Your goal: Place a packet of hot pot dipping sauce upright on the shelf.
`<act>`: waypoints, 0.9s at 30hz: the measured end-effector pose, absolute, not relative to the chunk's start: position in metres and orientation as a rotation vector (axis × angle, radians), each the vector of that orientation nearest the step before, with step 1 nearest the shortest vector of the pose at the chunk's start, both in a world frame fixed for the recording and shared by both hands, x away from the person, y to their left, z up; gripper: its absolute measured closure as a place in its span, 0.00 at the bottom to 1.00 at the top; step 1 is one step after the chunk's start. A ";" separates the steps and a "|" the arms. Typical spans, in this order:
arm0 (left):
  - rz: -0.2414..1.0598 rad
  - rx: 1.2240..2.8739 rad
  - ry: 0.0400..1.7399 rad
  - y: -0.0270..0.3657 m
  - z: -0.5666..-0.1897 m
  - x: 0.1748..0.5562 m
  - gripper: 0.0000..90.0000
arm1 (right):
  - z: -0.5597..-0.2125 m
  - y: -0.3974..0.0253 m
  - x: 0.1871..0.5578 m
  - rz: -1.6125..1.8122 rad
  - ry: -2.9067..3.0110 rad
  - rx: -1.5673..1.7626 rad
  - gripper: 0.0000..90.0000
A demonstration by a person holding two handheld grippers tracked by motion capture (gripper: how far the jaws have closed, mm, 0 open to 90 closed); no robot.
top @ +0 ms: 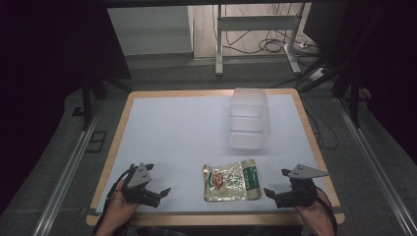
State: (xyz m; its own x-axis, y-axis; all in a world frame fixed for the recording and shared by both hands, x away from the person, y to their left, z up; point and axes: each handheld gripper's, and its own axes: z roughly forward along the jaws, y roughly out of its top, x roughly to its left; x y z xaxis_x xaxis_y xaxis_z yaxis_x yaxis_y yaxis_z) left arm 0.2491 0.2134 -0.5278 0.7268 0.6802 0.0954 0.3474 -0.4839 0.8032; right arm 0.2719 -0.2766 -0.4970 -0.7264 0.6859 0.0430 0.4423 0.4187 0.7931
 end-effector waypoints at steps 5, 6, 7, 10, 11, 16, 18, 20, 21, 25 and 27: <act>0.521 2.115 0.770 0.213 -0.528 0.249 0.00 | -0.499 -0.268 0.276 1.197 2.407 0.942 0.03; 0.522 2.115 0.770 0.213 -0.528 0.249 0.00 | -0.499 -0.266 0.276 1.195 2.410 0.941 0.03; 0.521 2.116 0.770 0.213 -0.528 0.249 0.00 | -0.500 -0.265 0.277 1.192 2.413 0.937 0.03; 0.522 2.120 0.767 0.212 -0.528 0.249 0.00 | -0.501 -0.261 0.278 1.191 2.415 0.930 0.03; 0.521 2.123 0.765 0.212 -0.528 0.249 0.00 | -0.501 -0.260 0.278 1.186 2.418 0.931 0.03; 0.524 2.132 0.760 0.211 -0.529 0.249 0.00 | -0.505 -0.250 0.281 1.190 2.445 0.905 0.03; 0.523 2.133 0.760 0.211 -0.529 0.249 0.00 | -0.506 -0.247 0.282 1.192 2.451 0.896 0.03; 0.525 2.134 0.760 0.211 -0.529 0.249 0.00 | -0.508 -0.243 0.284 1.191 2.464 0.892 0.03; 0.525 2.134 0.760 0.211 -0.529 0.249 0.00 | -0.508 -0.242 0.284 1.183 2.470 0.885 0.03; 0.526 2.140 0.758 0.210 -0.529 0.249 0.00 | -0.510 -0.237 0.286 1.181 2.484 0.880 0.03; 0.528 2.148 0.753 0.209 -0.529 0.249 0.00 | -0.512 -0.233 0.289 1.199 2.494 0.906 0.03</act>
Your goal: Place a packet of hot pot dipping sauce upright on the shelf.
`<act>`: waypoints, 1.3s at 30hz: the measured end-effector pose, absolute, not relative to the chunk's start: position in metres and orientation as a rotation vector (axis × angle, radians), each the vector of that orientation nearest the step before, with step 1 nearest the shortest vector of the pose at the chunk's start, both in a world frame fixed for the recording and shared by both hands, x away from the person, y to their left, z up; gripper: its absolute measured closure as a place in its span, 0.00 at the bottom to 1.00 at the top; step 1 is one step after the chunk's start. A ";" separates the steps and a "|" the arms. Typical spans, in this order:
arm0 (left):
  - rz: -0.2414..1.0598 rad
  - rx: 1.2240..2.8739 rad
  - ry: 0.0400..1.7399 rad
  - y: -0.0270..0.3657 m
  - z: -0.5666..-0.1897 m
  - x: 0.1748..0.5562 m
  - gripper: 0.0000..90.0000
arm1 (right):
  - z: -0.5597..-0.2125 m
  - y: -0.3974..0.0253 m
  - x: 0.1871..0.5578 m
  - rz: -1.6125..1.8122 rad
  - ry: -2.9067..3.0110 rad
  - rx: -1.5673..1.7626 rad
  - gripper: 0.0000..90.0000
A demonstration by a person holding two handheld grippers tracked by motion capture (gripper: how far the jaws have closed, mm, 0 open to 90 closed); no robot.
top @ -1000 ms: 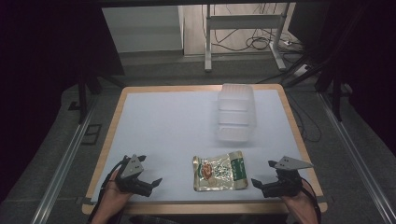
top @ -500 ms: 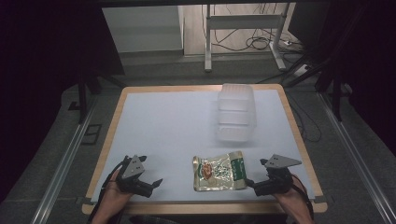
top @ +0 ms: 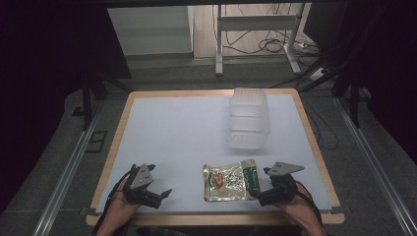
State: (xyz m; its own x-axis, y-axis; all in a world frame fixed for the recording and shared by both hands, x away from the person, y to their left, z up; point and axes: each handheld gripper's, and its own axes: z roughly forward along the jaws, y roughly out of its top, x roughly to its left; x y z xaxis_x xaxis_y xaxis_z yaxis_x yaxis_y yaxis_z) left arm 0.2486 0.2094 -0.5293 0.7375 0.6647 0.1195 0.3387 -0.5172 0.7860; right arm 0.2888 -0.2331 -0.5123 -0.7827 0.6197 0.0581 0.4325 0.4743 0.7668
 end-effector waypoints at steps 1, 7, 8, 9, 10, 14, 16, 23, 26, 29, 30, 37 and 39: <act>0.528 2.148 0.753 0.209 -0.529 0.249 0.00 | -0.512 -0.233 0.289 1.199 2.494 0.906 0.03; 0.532 2.154 0.744 0.209 -0.529 0.248 0.00 | -0.517 -0.226 0.295 1.154 2.539 0.912 0.03; 0.532 2.154 0.745 0.208 -0.529 0.248 0.00 | -0.518 -0.224 0.297 1.135 2.558 0.918 0.07; 0.532 2.155 0.744 0.208 -0.529 0.248 0.00 | -0.518 -0.224 0.297 1.135 2.558 0.918 0.07; 0.533 2.155 0.744 0.208 -0.529 0.248 0.00 | -0.518 -0.222 0.299 1.110 2.558 0.927 0.11; 0.535 2.158 0.744 0.208 -0.530 0.248 0.00 | -0.518 -0.220 0.303 1.098 2.559 0.935 0.25; 0.536 2.159 0.743 0.208 -0.530 0.248 0.00 | -0.519 -0.218 0.305 1.099 2.576 0.952 0.30; 0.539 2.163 0.740 0.208 -0.530 0.248 0.00 | -0.523 -0.209 0.312 1.071 2.627 0.929 0.53; 0.542 2.165 0.739 0.207 -0.530 0.248 0.00 | -0.522 -0.207 0.312 1.034 2.614 0.914 0.62; 0.545 2.166 0.740 0.207 -0.530 0.248 0.00 | -0.520 -0.205 0.312 1.041 2.617 0.938 0.79; 0.547 2.165 0.741 0.207 -0.530 0.248 0.00 | -0.520 -0.204 0.312 1.040 2.613 0.949 0.85; 0.553 2.163 0.745 0.208 -0.530 0.248 0.00 | -0.519 -0.203 0.314 1.064 2.598 1.084 0.99; 0.561 2.159 0.750 0.208 -0.529 0.248 0.00 | -0.515 -0.204 0.313 1.091 2.580 1.091 0.99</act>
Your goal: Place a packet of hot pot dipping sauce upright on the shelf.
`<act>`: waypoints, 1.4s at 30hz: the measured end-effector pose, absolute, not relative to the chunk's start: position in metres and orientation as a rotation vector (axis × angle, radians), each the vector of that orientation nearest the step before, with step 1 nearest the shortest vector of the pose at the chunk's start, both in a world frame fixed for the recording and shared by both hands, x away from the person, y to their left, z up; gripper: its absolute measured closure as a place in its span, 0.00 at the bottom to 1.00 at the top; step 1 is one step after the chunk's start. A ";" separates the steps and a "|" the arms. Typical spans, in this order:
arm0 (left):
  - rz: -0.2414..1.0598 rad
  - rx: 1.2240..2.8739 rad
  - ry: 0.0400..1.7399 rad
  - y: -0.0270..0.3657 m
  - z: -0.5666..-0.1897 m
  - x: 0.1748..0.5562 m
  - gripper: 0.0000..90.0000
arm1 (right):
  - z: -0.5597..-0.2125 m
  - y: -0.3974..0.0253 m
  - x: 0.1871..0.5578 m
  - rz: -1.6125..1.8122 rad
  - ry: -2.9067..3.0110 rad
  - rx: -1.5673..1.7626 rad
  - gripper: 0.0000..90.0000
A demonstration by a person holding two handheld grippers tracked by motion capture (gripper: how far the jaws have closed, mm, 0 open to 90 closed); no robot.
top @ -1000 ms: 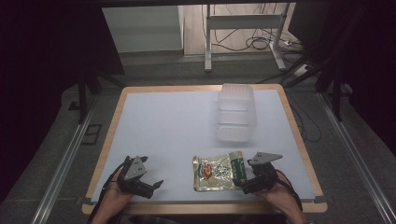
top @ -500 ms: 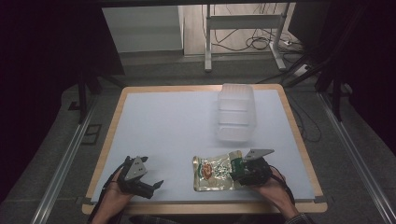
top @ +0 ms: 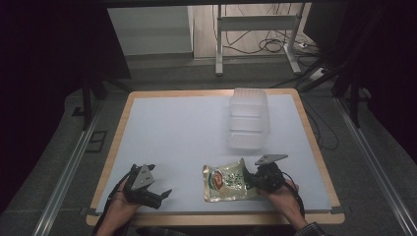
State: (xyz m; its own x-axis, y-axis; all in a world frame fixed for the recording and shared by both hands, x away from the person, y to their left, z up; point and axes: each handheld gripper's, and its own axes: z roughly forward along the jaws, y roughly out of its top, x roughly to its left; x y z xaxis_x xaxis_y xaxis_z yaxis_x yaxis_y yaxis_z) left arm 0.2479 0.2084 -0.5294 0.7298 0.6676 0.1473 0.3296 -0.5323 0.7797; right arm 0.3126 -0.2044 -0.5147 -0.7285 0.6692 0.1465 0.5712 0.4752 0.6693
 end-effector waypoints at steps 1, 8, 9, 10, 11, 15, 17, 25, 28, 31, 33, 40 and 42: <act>0.561 2.159 0.750 0.208 -0.529 0.248 0.00 | -0.515 -0.204 0.313 1.091 2.580 1.091 0.99; 0.580 2.136 0.763 0.211 -0.527 0.248 0.00 | -0.497 -0.207 0.309 1.165 2.564 1.054 0.99; 0.578 2.135 0.763 0.211 -0.527 0.248 0.00 | -0.497 -0.207 0.309 1.165 2.564 1.054 0.99; 0.577 2.136 0.764 0.211 -0.527 0.248 0.00 | -0.494 -0.207 0.309 1.173 2.566 1.049 0.99; 0.577 2.136 0.763 0.211 -0.528 0.249 0.00 | -0.488 -0.206 0.310 1.191 2.572 1.037 0.99; 0.580 2.138 0.760 0.210 -0.528 0.249 0.00 | -0.479 -0.205 0.312 1.223 2.580 1.040 0.99; 0.589 2.137 0.761 0.211 -0.527 0.249 0.00 | -0.470 -0.203 0.315 1.249 2.580 1.036 0.99; 0.596 2.135 0.760 0.212 -0.526 0.249 0.00 | -0.444 -0.194 0.318 1.290 2.589 0.987 0.99; 0.595 2.134 0.760 0.212 -0.526 0.249 0.00 | -0.438 -0.192 0.319 1.293 2.593 0.964 0.99; 0.599 2.130 0.758 0.212 -0.525 0.249 0.00 | -0.427 -0.186 0.319 1.312 2.595 0.925 0.99; 0.599 2.124 0.758 0.212 -0.525 0.248 0.00 | -0.418 -0.180 0.319 1.317 2.597 0.884 0.99; 0.595 2.047 0.774 0.216 -0.521 0.247 0.00 | -0.401 -0.167 0.316 1.326 2.612 0.817 0.99; 0.595 2.049 0.771 0.216 -0.521 0.247 0.00 | -0.396 -0.163 0.316 1.327 2.616 0.788 0.99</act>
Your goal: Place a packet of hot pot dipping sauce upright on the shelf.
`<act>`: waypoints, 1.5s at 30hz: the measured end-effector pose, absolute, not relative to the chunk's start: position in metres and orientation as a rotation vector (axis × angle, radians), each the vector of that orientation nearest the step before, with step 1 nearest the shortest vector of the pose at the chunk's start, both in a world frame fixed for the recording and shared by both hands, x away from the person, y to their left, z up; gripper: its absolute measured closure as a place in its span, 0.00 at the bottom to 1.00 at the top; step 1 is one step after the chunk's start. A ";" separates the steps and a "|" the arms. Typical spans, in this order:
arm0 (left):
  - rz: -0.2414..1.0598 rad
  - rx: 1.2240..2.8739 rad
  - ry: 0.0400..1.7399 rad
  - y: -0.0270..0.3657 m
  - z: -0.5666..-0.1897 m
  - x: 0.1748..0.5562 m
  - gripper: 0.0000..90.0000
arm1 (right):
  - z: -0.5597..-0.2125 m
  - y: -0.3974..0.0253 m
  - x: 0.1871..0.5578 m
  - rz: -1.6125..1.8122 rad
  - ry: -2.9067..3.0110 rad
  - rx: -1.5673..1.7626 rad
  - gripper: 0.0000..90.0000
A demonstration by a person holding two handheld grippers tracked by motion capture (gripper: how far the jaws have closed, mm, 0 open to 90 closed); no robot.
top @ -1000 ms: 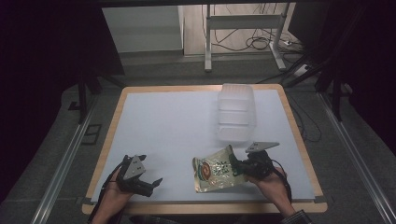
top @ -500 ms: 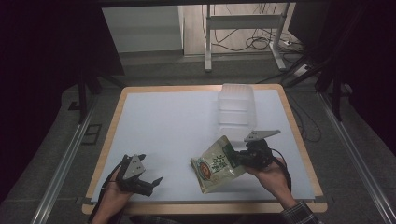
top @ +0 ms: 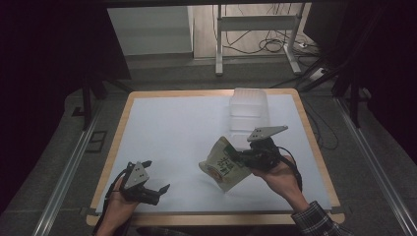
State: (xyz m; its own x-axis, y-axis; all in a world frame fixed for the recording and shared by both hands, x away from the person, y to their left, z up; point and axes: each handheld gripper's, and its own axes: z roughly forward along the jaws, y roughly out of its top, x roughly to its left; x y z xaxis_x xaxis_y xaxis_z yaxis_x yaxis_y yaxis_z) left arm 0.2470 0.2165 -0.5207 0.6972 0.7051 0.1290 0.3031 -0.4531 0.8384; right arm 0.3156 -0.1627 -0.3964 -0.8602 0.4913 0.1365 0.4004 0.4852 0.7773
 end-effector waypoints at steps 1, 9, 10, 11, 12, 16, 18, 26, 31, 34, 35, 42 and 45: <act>0.599 2.050 0.767 0.216 -0.521 0.247 0.00 | -0.395 -0.161 0.315 1.325 2.615 0.782 0.99; 0.600 2.051 0.766 0.216 -0.521 0.247 0.00 | -0.387 -0.152 0.318 1.278 2.589 0.741 0.99; 0.601 2.053 0.765 0.215 -0.521 0.247 0.00 | -0.385 -0.151 0.320 1.272 2.583 0.736 0.99; 0.600 2.054 0.764 0.215 -0.521 0.247 0.00 | -0.385 -0.151 0.320 1.272 2.583 0.736 0.99; 0.599 2.054 0.764 0.215 -0.521 0.247 0.00 | -0.384 -0.151 0.322 1.272 2.581 0.733 0.99; 0.600 2.057 0.766 0.215 -0.522 0.247 0.00 | -0.378 -0.149 0.330 1.259 2.569 0.730 0.99; 0.602 2.066 0.762 0.215 -0.521 0.247 0.00 | -0.377 -0.149 0.332 1.258 2.567 0.726 0.99; 0.602 2.086 0.752 0.215 -0.521 0.247 0.00 | -0.364 -0.145 0.348 1.235 2.561 0.703 0.99; 0.599 2.085 0.751 0.215 -0.521 0.247 0.00 | -0.357 -0.138 0.355 1.218 2.566 0.673 0.99; 0.597 2.083 0.751 0.216 -0.521 0.247 0.00 | -0.352 -0.134 0.360 1.213 2.566 0.666 0.99; 0.596 2.080 0.753 0.216 -0.521 0.247 0.00 | -0.351 -0.133 0.362 1.214 2.566 0.665 0.99; 0.590 2.061 0.764 0.216 -0.521 0.247 0.00 | -0.347 -0.127 0.375 1.230 2.571 0.662 0.99; 0.585 2.058 0.766 0.216 -0.521 0.247 0.00 | -0.344 -0.124 0.380 1.232 2.566 0.651 0.99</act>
State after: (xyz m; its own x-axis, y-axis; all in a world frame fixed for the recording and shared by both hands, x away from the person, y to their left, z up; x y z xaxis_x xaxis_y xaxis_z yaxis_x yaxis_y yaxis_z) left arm 0.2471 0.2157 -0.5212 0.7040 0.6989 0.1265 0.3055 -0.4588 0.8344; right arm 0.3803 -0.1239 -0.3439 -0.8772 0.4800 -0.0076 0.2942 0.5500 0.7816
